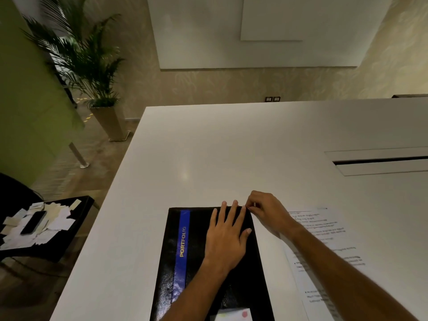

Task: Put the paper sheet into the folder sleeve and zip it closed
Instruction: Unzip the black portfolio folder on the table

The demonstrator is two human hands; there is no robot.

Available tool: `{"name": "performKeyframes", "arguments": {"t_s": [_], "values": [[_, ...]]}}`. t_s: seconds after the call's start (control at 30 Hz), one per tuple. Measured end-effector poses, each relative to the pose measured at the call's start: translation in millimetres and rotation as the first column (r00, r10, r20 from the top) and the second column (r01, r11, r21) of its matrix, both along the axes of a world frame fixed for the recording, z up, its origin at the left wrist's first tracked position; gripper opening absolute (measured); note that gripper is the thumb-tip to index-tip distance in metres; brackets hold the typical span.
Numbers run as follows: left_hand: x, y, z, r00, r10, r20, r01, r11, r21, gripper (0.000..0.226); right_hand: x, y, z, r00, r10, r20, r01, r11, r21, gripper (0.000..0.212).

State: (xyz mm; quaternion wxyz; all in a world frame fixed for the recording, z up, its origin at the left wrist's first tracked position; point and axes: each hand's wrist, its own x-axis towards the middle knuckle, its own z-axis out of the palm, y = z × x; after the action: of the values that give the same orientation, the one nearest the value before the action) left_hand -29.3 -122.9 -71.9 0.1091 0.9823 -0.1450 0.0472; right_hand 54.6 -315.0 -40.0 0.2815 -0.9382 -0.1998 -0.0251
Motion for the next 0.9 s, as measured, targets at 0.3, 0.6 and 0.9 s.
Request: {"name": "performKeyframes", "arguments": {"t_s": [0.3,0.6,0.9], "values": [[3.8,4.3,5.8,0.998,0.058,-0.009,-0.058,0.998,-0.001,0.068,-20.3,-18.2,-9.8,0.995,0.022,0.096,-0.012,0.995,-0.103,0.020],[5.0,2.8,-1.6,0.999,0.053,-0.006,-0.053,0.999,-0.003,0.071,-59.8,-14.6,-12.7,0.989,-0.070,0.128,0.079,0.994,-0.069,0.021],[4.7,0.5,1.7,0.999,0.045,0.005,-0.045,0.999,-0.017,0.073,-62.7,-13.6,-7.2,0.983,-0.165,0.085,0.172,0.982,-0.075,0.025]]}}
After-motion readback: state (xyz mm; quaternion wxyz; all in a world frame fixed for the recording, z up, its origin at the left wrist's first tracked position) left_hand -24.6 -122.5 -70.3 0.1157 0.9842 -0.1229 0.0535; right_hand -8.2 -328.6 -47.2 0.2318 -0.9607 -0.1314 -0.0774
